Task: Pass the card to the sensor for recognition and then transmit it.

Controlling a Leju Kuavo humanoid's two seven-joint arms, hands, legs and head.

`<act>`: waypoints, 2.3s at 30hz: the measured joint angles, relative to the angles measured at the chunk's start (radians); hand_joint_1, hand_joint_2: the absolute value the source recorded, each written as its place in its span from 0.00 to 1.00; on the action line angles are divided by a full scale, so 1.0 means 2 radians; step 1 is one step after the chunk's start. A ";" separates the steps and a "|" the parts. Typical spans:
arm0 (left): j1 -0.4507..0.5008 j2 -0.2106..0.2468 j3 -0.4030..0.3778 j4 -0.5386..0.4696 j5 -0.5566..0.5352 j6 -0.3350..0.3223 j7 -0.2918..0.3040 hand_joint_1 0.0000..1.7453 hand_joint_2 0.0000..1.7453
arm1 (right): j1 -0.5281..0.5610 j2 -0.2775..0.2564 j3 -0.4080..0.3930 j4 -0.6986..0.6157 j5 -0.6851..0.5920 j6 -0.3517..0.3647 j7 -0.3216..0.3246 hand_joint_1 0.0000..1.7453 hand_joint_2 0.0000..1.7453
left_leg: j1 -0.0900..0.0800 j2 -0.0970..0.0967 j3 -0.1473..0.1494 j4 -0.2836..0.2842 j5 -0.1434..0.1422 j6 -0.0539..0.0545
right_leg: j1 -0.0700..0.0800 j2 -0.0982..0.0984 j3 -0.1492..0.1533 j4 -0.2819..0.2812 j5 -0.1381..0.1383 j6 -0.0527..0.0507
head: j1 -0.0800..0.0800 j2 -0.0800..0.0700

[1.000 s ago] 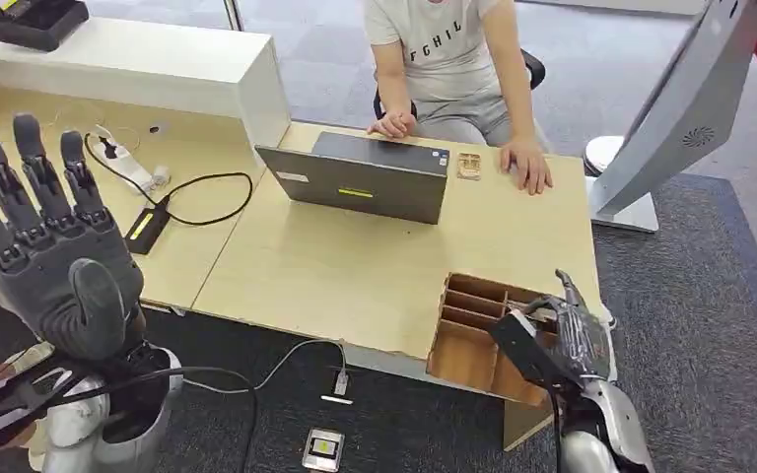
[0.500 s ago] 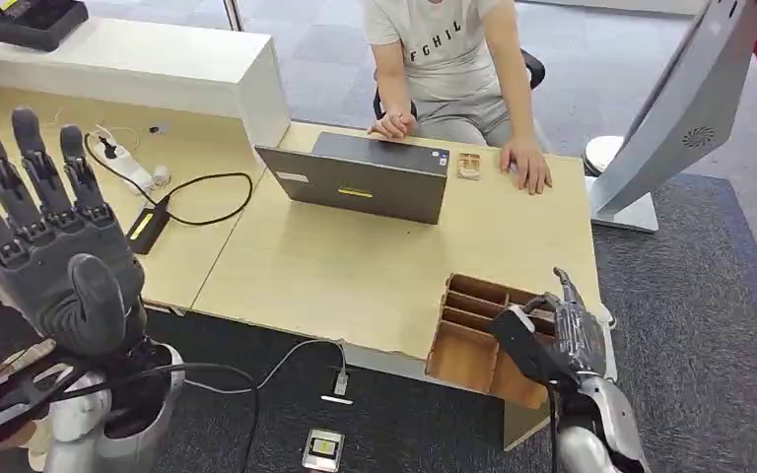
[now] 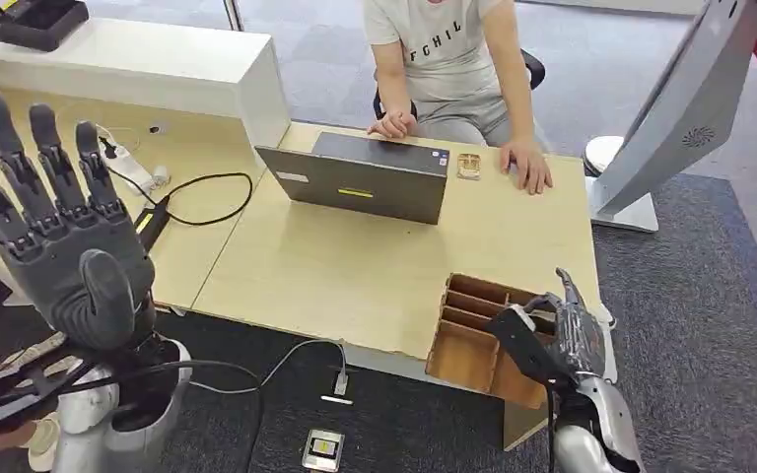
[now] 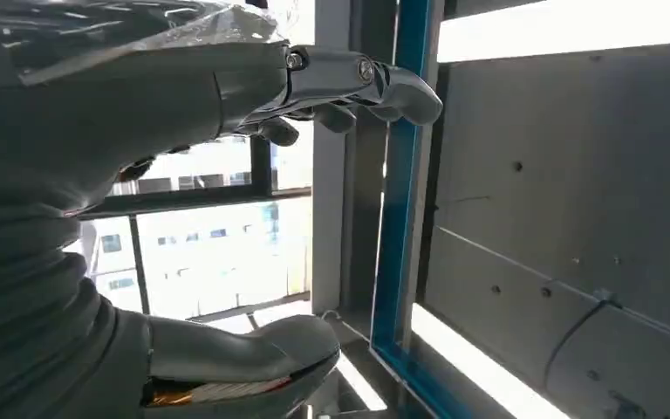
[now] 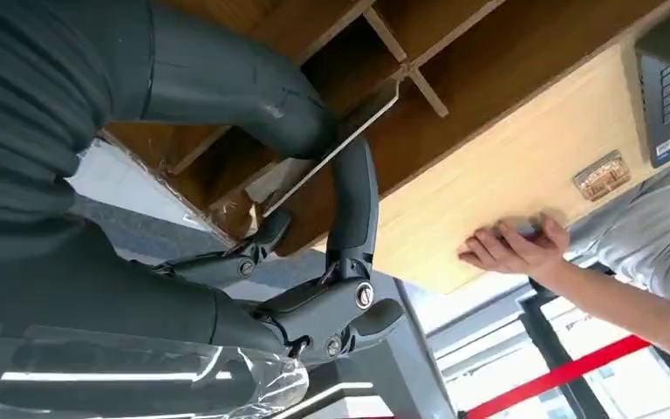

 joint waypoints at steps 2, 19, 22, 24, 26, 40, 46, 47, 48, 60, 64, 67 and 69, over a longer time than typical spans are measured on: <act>-0.001 -0.003 0.000 0.002 0.000 -0.005 0.000 0.00 1.00 | 0.000 0.000 0.000 0.001 0.001 -0.005 0.000 1.00 1.00 | 0.000 0.000 0.000 0.000 0.000 0.000 | 0.000 0.000 0.000 0.000 0.000 0.000 | 0.000 0.000; -0.007 -0.025 0.006 0.022 -0.004 -0.037 0.000 0.00 1.00 | -0.007 -0.023 -0.028 -0.092 0.044 -0.042 0.021 1.00 1.00 | 0.000 0.000 0.000 0.000 0.000 0.000 | 0.000 0.000 0.000 0.000 0.000 0.000 | 0.000 0.000; -0.008 -0.027 0.007 0.025 -0.005 -0.036 0.000 0.00 1.00 | -0.007 -0.027 -0.032 -0.112 0.047 -0.043 0.021 1.00 1.00 | 0.000 0.000 0.000 0.000 0.000 0.000 | 0.000 0.000 0.000 0.000 0.000 0.000 | 0.000 0.000; -0.008 -0.027 0.008 0.028 -0.005 -0.034 0.000 0.00 1.00 | -0.007 -0.030 -0.037 -0.127 0.049 -0.045 0.021 1.00 1.00 | 0.000 0.000 0.000 0.000 0.000 0.000 | 0.000 0.000 0.000 0.000 0.000 0.000 | 0.000 0.000; -0.009 -0.028 0.008 0.028 -0.005 -0.030 0.000 0.00 1.00 | -0.007 -0.033 -0.039 -0.141 0.053 -0.045 0.022 1.00 1.00 | 0.000 0.000 0.000 0.000 0.000 0.000 | 0.000 0.000 0.000 0.000 0.000 0.000 | 0.000 0.000; -0.025 -0.029 0.004 0.036 0.007 -0.017 0.000 0.00 1.00 | -0.075 -0.037 -0.043 -0.144 0.006 -0.031 0.001 1.00 1.00 | 0.000 0.000 0.000 0.000 0.000 0.000 | 0.000 0.000 0.000 0.000 0.000 0.000 | 0.000 0.000; -0.037 -0.036 0.003 0.045 0.010 -0.028 0.000 0.00 1.00 | -0.136 -0.028 -0.038 -0.084 0.007 -0.024 -0.004 1.00 1.00 | 0.000 0.000 -0.001 0.000 0.001 0.000 | 0.000 0.000 0.000 0.000 0.000 0.000 | 0.000 0.000; -0.038 -0.037 0.003 0.046 0.012 -0.031 0.000 0.00 1.00 | -0.148 -0.026 -0.036 -0.072 0.009 -0.024 -0.004 1.00 1.00 | 0.000 0.000 -0.001 0.000 0.000 0.000 | 0.000 0.000 0.000 0.000 0.000 0.000 | 0.000 0.000; -0.039 -0.038 0.003 0.048 0.015 -0.037 0.000 0.00 1.00 | -0.162 -0.022 -0.035 -0.054 0.013 -0.024 -0.004 1.00 1.00 | 0.000 0.000 -0.001 0.000 0.000 0.000 | 0.000 0.000 0.000 0.000 0.000 0.000 | 0.000 0.000; -0.056 -0.074 0.008 0.076 0.022 -0.115 0.000 0.00 1.00 | -0.296 0.015 0.011 0.133 0.085 -0.007 0.016 1.00 1.00 | 0.000 0.000 -0.001 0.000 0.001 0.000 | 0.000 0.000 0.000 0.000 0.000 0.000 | 0.000 0.000; -0.058 -0.081 0.011 0.085 0.027 -0.132 0.000 0.00 1.00 | -0.318 0.024 0.023 0.176 0.097 -0.003 0.024 1.00 1.00 | 0.000 0.000 -0.001 0.000 0.001 0.000 | 0.000 0.000 0.000 0.000 0.000 0.000 | 0.000 0.000; -0.060 -0.085 0.014 0.093 0.028 -0.140 0.000 0.00 1.00 | -0.331 0.030 0.030 0.201 0.102 0.001 0.027 1.00 1.00 | 0.000 0.000 -0.001 0.000 0.001 0.000 | 0.000 0.000 0.000 0.000 0.000 0.000 | 0.000 0.000; -0.062 -0.088 0.017 0.097 0.029 -0.146 0.000 0.00 1.00 | -0.336 0.035 0.036 0.215 0.105 0.003 0.028 1.00 1.00 | 0.000 0.000 -0.001 0.000 0.001 0.000 | 0.000 0.000 0.000 0.000 0.000 0.000 | 0.000 0.000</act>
